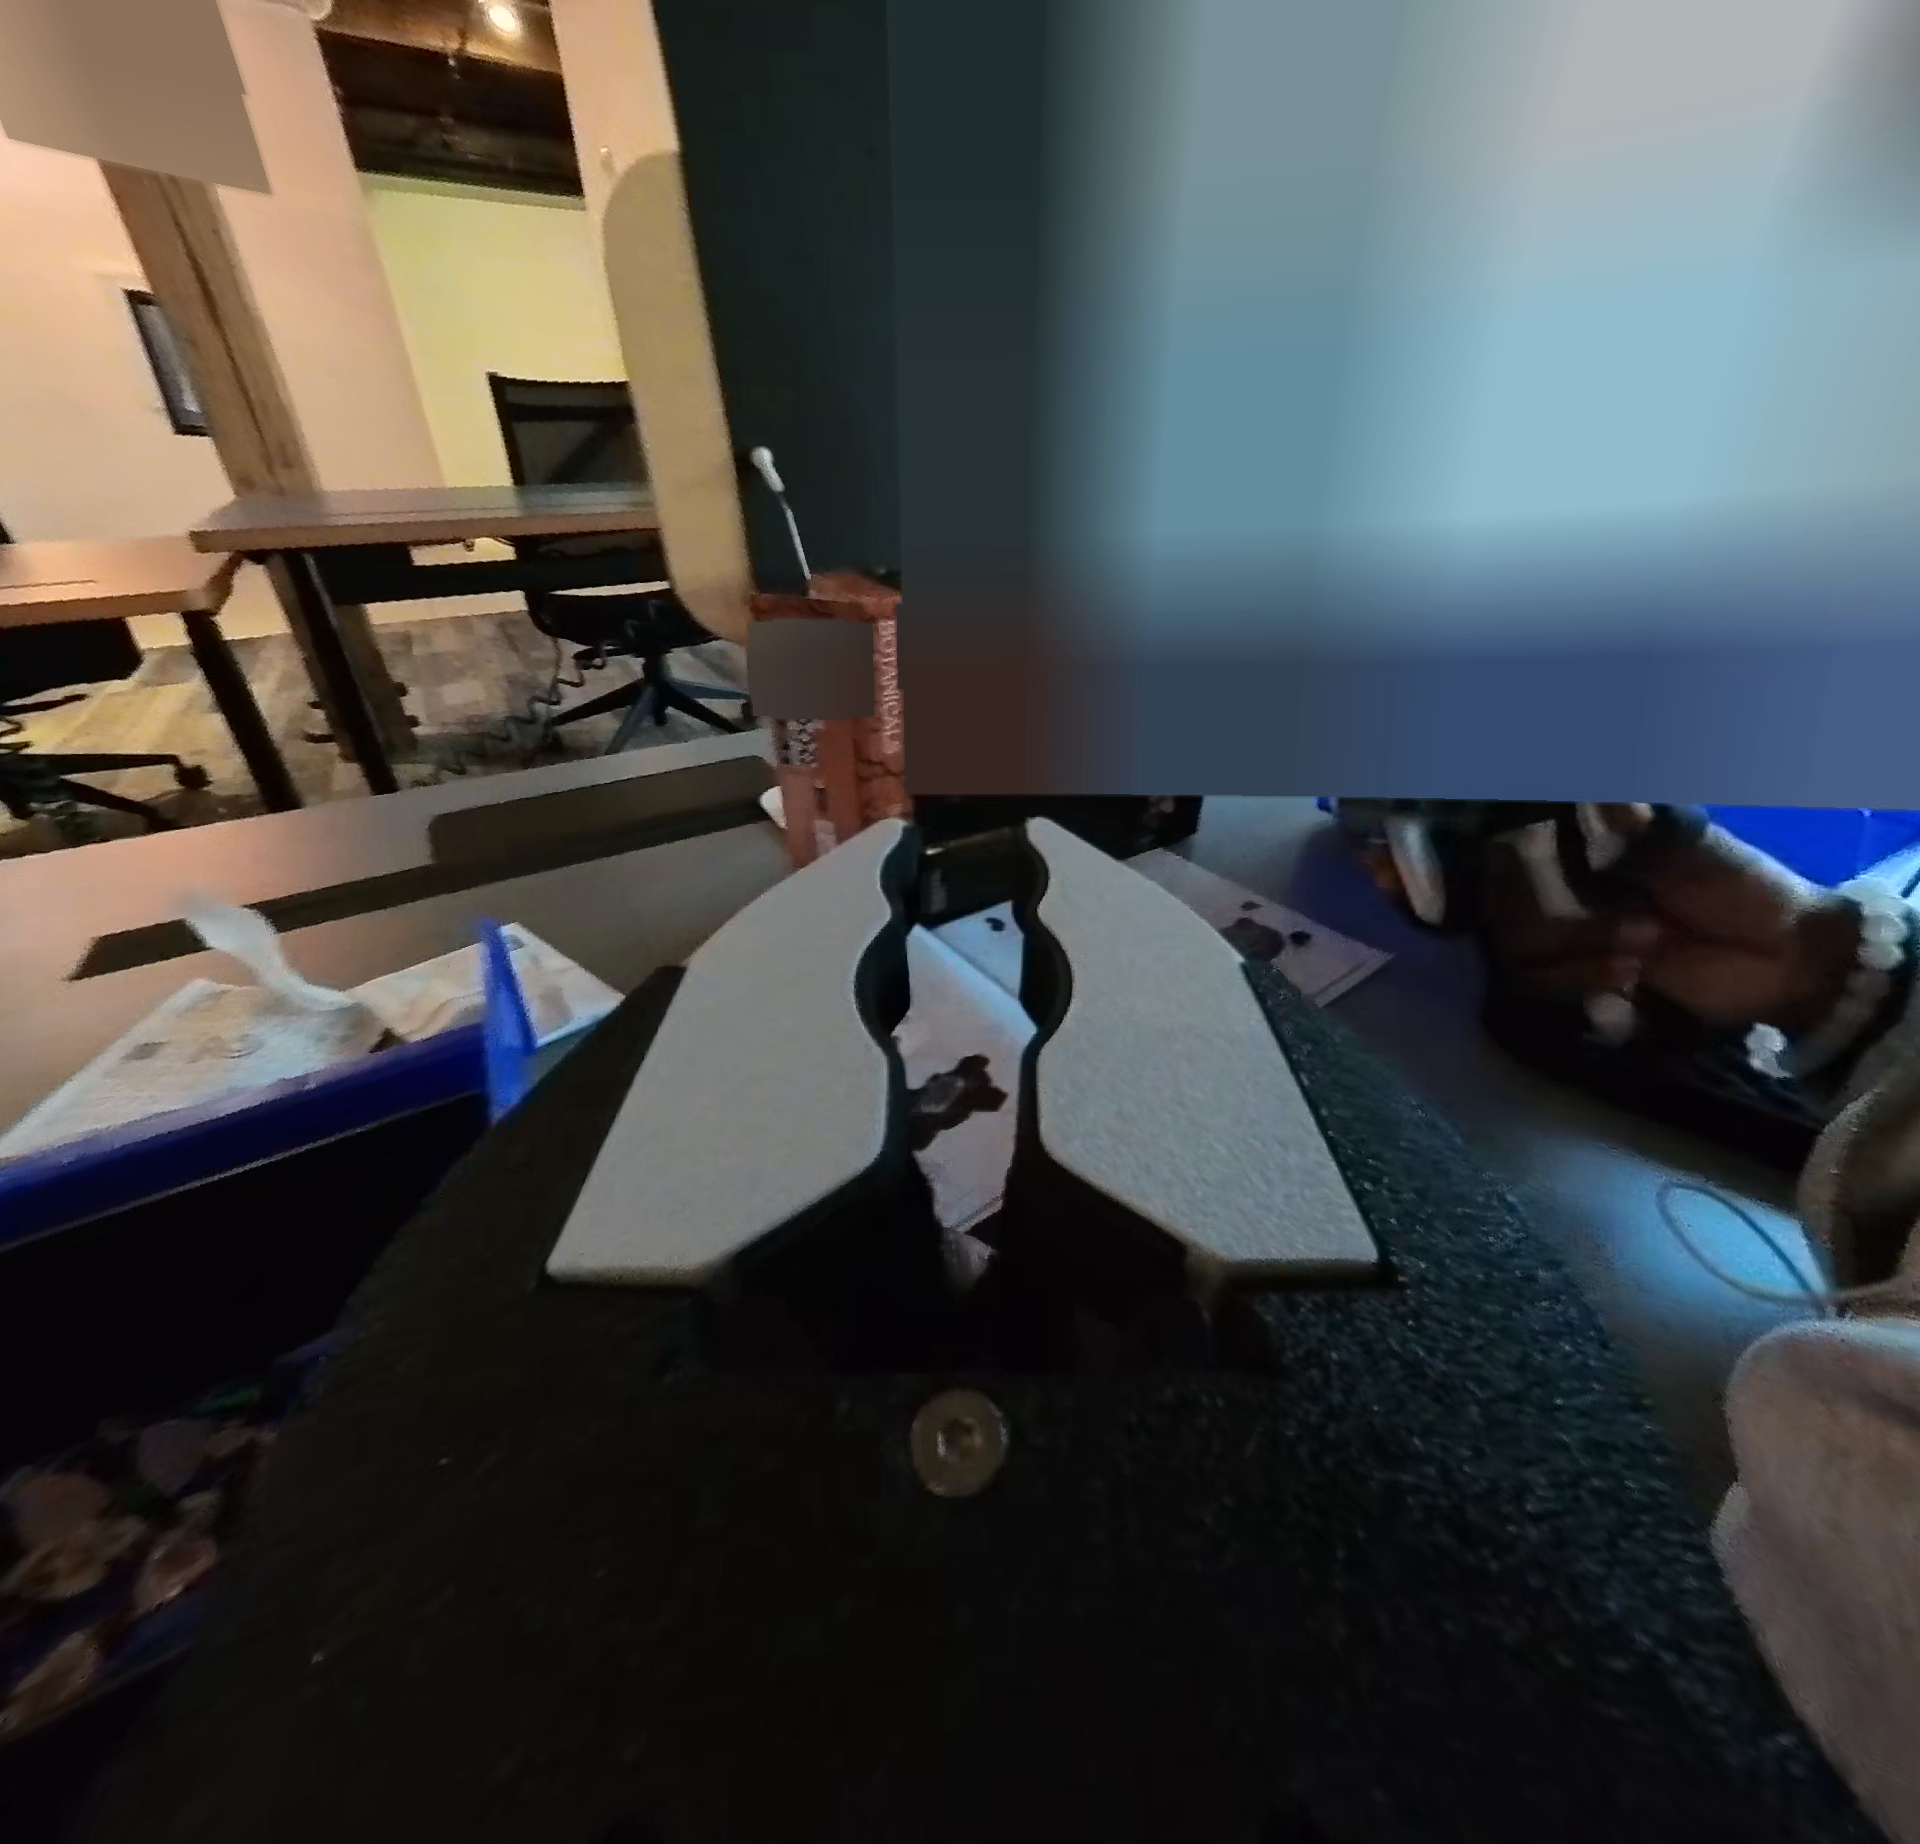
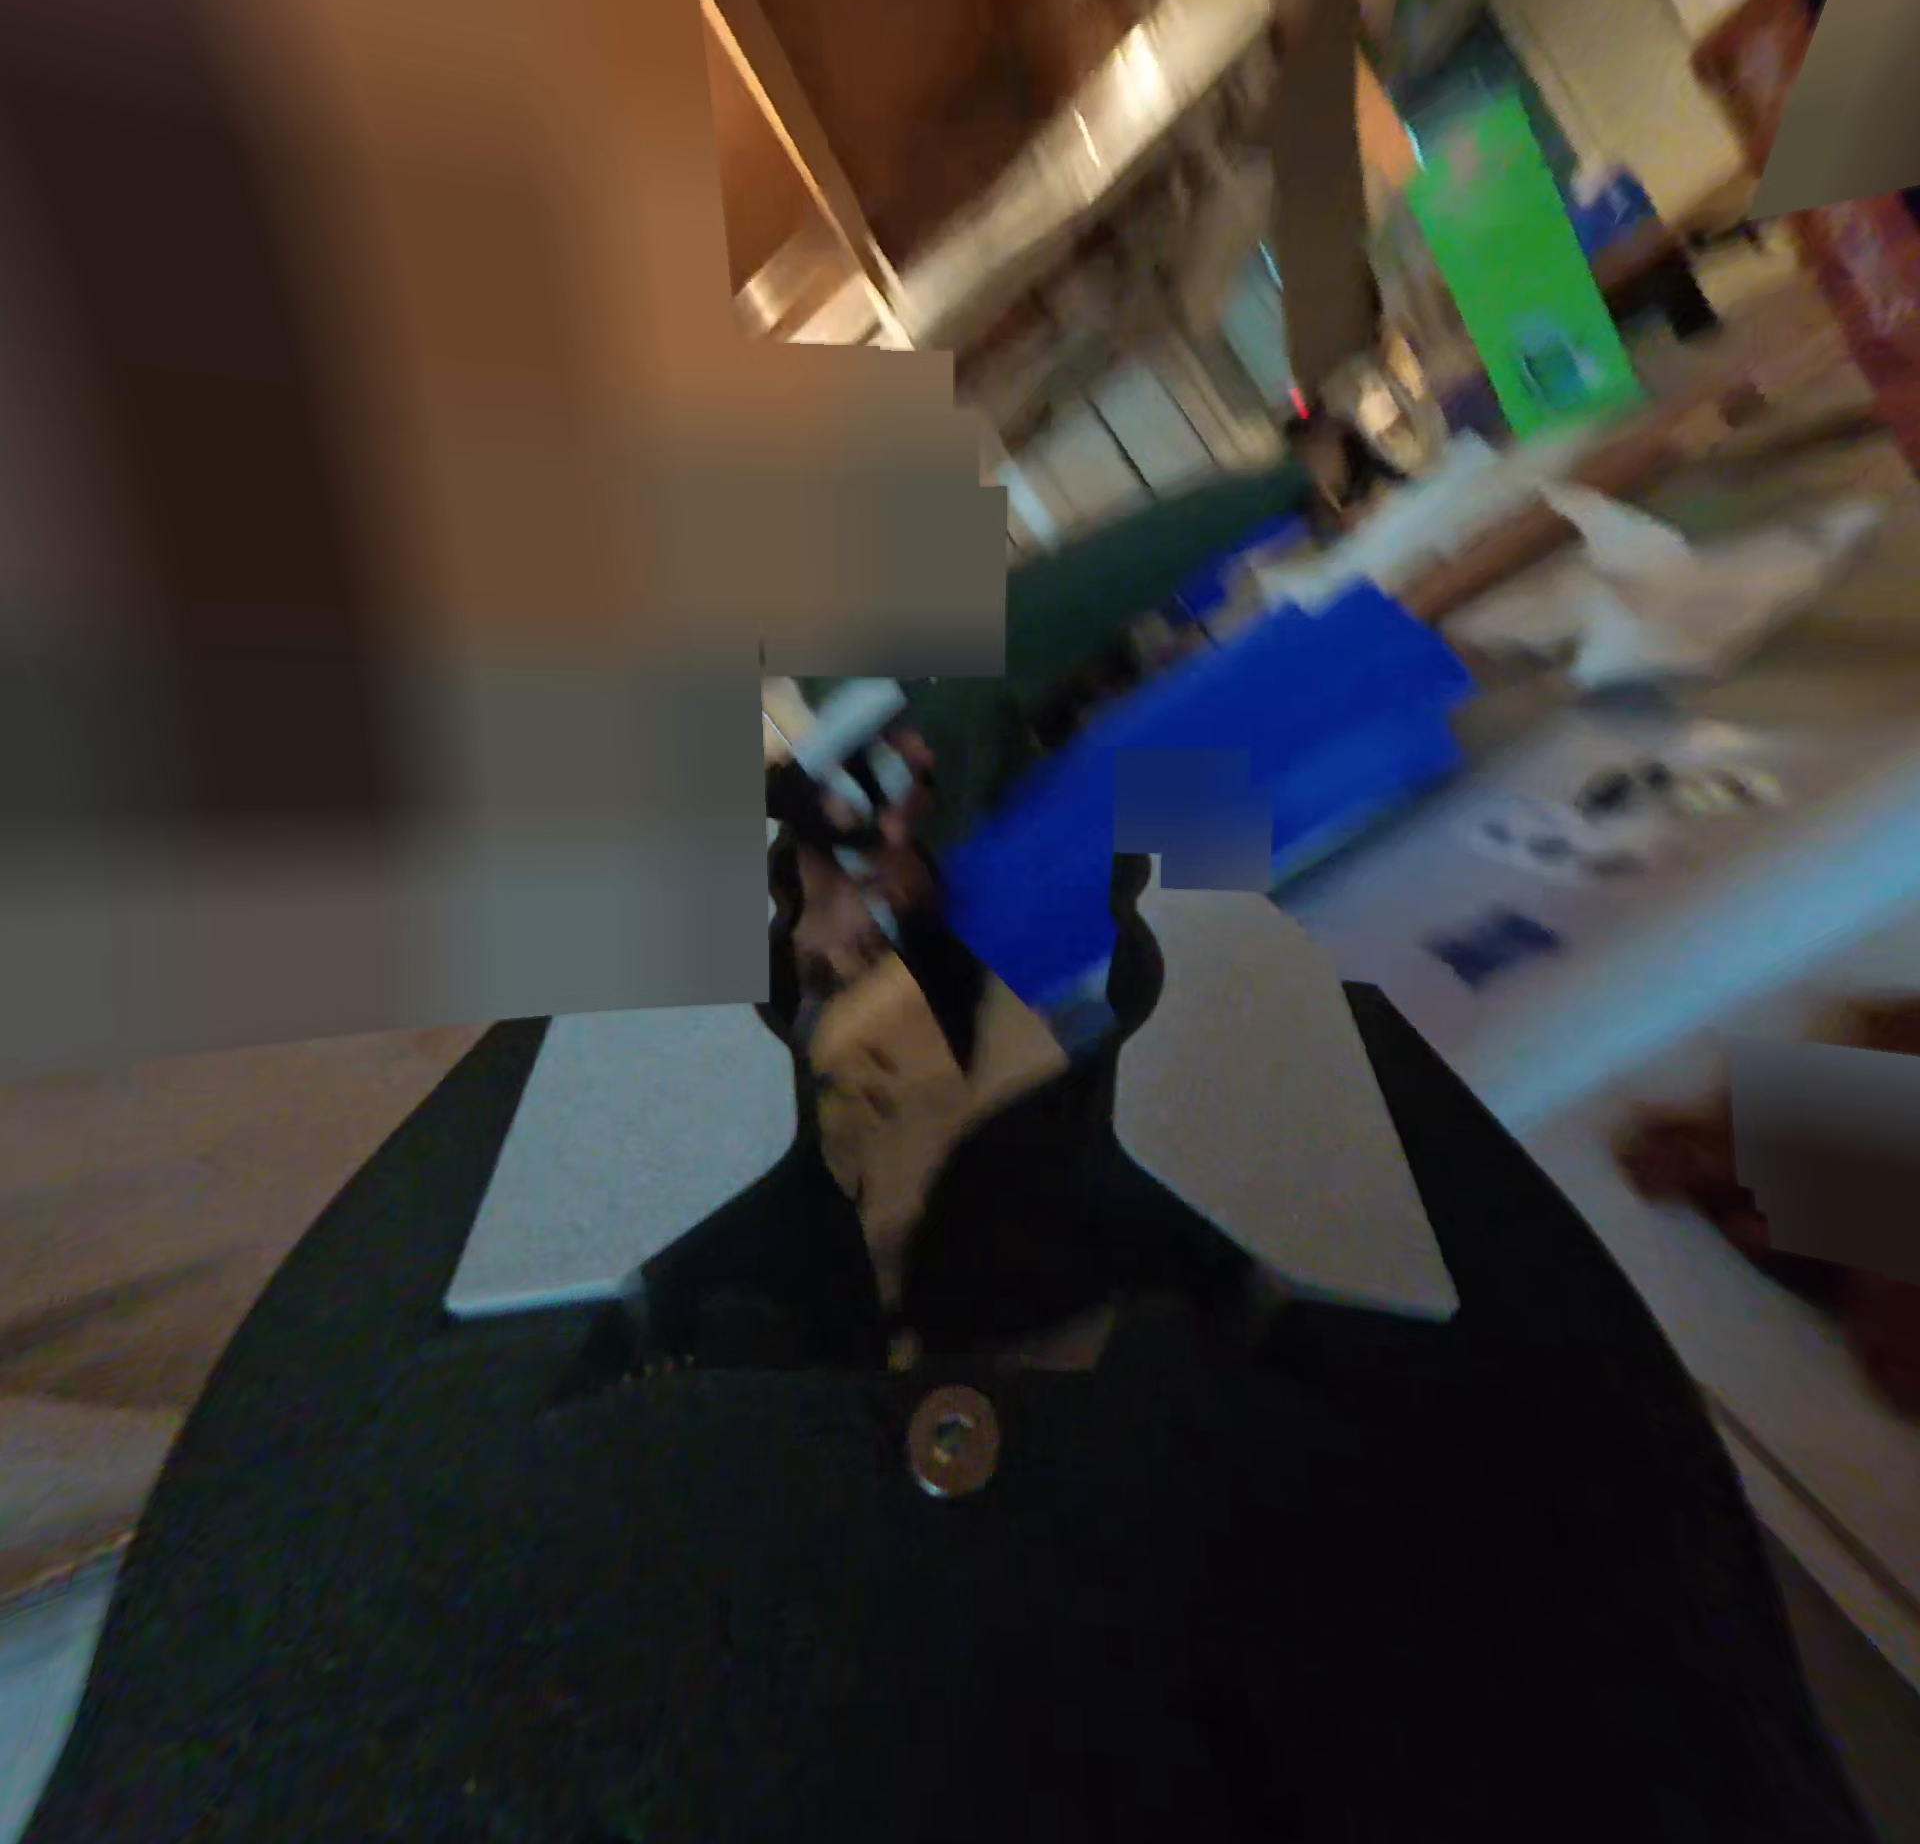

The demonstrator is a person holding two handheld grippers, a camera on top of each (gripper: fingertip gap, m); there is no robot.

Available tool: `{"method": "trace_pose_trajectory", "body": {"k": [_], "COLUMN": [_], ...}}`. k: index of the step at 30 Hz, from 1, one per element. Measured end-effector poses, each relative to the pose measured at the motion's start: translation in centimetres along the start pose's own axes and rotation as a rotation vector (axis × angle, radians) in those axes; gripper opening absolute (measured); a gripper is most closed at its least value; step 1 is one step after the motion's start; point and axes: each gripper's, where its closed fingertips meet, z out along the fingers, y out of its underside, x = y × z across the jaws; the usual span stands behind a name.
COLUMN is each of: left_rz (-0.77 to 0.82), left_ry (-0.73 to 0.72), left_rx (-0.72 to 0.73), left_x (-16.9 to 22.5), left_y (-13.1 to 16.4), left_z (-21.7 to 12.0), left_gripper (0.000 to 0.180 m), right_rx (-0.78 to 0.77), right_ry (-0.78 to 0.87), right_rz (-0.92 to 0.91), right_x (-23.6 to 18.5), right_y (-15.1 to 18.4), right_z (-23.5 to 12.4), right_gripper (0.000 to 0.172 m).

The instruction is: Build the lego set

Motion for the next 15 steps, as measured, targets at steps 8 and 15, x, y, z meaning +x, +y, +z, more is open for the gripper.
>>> {"method": "trace_pose_trajectory", "body": {"k": [8, 15], "left_rz": [0.036, 0.013], "left_ry": [-0.032, -0.009], "left_rx": [-0.019, -0.01], "left_x": [-0.6, 0.0], "left_y": [-0.3, -0.1], "left_z": [-0.3, 0.3], "left_gripper": [0.016, 0.016], "right_rx": [-0.496, -0.866], "right_ry": [0.28, 0.299], "right_rz": [-0.074, -0.043], "right_x": [3.6, 6.9], "right_y": [6.9, 13.3], "right_z": [-0.5, 1.7], "right_gripper": [0.051, 0.078]}}
